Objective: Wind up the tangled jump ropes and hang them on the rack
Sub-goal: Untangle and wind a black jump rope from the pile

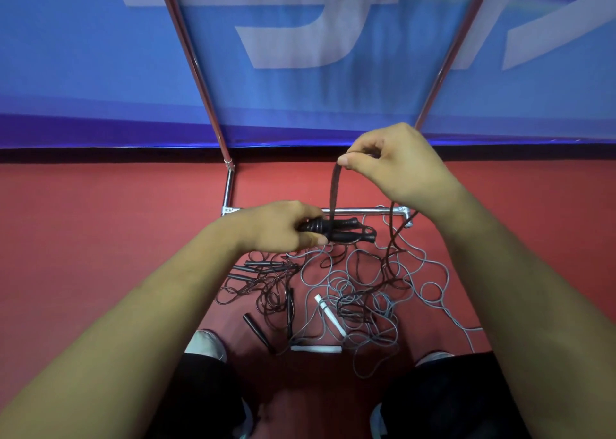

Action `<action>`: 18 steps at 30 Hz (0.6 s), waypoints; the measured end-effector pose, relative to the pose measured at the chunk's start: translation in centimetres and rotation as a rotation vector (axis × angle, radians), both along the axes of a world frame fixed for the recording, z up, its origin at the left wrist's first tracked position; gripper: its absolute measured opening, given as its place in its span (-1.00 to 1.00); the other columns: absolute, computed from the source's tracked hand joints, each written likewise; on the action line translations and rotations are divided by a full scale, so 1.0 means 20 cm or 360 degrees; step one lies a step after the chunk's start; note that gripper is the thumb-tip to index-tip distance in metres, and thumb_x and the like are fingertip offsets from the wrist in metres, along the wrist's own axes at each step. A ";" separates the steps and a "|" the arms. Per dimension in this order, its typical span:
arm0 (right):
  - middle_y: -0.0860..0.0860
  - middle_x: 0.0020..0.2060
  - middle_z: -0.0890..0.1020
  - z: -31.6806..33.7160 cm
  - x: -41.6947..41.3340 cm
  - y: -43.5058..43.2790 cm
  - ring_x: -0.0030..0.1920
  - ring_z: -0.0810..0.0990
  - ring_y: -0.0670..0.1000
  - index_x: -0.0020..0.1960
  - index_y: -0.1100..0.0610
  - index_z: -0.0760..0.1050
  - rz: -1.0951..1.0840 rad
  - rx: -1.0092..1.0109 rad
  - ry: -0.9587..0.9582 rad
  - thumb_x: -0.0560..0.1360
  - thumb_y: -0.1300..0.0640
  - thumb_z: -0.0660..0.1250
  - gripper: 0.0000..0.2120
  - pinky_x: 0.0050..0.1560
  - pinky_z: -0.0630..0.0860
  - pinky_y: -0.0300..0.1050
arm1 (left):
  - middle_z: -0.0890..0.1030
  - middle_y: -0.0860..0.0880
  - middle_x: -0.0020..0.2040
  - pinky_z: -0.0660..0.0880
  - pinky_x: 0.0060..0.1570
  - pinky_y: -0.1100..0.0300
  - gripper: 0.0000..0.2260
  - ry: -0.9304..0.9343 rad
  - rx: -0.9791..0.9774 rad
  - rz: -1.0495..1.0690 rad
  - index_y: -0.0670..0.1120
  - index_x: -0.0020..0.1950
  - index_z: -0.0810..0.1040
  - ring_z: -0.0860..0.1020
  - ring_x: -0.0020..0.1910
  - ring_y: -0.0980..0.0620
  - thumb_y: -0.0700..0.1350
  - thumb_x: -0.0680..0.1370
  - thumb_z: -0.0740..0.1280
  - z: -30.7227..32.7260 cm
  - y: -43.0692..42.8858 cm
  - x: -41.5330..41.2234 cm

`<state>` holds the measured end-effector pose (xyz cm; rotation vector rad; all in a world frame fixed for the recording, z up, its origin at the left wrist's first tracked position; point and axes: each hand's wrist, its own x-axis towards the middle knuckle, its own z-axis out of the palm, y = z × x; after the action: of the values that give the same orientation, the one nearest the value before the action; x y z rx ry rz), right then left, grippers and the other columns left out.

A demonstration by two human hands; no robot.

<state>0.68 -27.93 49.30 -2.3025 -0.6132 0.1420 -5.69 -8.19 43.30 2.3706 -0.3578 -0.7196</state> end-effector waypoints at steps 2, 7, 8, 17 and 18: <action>-0.14 -0.40 0.56 0.00 0.01 -0.01 -0.34 0.48 -0.15 -0.16 0.17 0.67 -0.0034 0.0001 -0.0018 0.52 0.05 0.43 -0.81 -0.29 0.31 -0.38 | 0.52 0.14 -0.32 0.38 -0.24 0.25 -0.89 0.0033 -0.0101 -0.0036 0.02 0.10 0.60 0.41 -0.38 0.21 -0.02 0.60 0.39 0.02 -0.01 -0.01; 0.00 -0.27 0.68 -0.02 0.05 -0.03 -0.15 0.61 -0.02 -0.13 0.13 0.69 -0.0120 0.0028 -0.0009 0.51 0.00 0.44 -0.81 -0.20 0.39 -0.31 | 0.46 0.16 -0.41 0.30 -0.35 0.28 -0.84 -0.0031 -0.0275 -0.0019 0.18 -0.19 0.53 0.36 -0.41 0.17 0.11 0.46 0.50 0.07 -0.04 -0.03; 0.00 -0.27 0.68 -0.03 0.05 -0.03 -0.16 0.61 -0.03 -0.14 0.13 0.69 -0.0127 0.0038 0.0002 0.51 0.01 0.45 -0.81 -0.21 0.39 -0.32 | 0.48 0.11 -0.40 0.31 -0.36 0.26 -0.85 -0.0075 -0.0287 -0.0016 0.17 -0.19 0.55 0.36 -0.40 0.16 0.12 0.46 0.50 0.07 -0.04 -0.03; -0.06 -0.54 0.54 -0.05 0.09 -0.08 -0.53 0.30 -0.10 -0.15 0.17 0.63 -0.0241 0.0333 0.0248 0.51 0.09 0.45 -0.84 -0.50 0.24 -0.27 | 0.34 -0.07 -0.46 0.14 -0.45 0.11 -0.91 0.0153 -0.1353 0.0290 0.00 -0.09 0.62 0.28 -0.52 0.05 -0.01 0.49 0.39 0.07 -0.02 -0.05; -0.06 -0.54 0.56 -0.05 0.09 -0.09 -0.54 0.26 -0.08 -0.14 0.16 0.61 -0.0223 0.0335 0.0280 0.52 0.10 0.44 -0.86 -0.53 0.20 -0.26 | 0.34 -0.06 -0.47 0.10 -0.45 0.10 -0.90 0.0170 -0.1463 0.0346 -0.01 -0.09 0.62 0.26 -0.52 0.06 -0.01 0.49 0.37 0.07 -0.01 -0.04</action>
<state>2.46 -29.77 48.31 -2.0936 -0.3582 0.2013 -6.56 -8.43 44.77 1.4647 -0.2911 -0.4348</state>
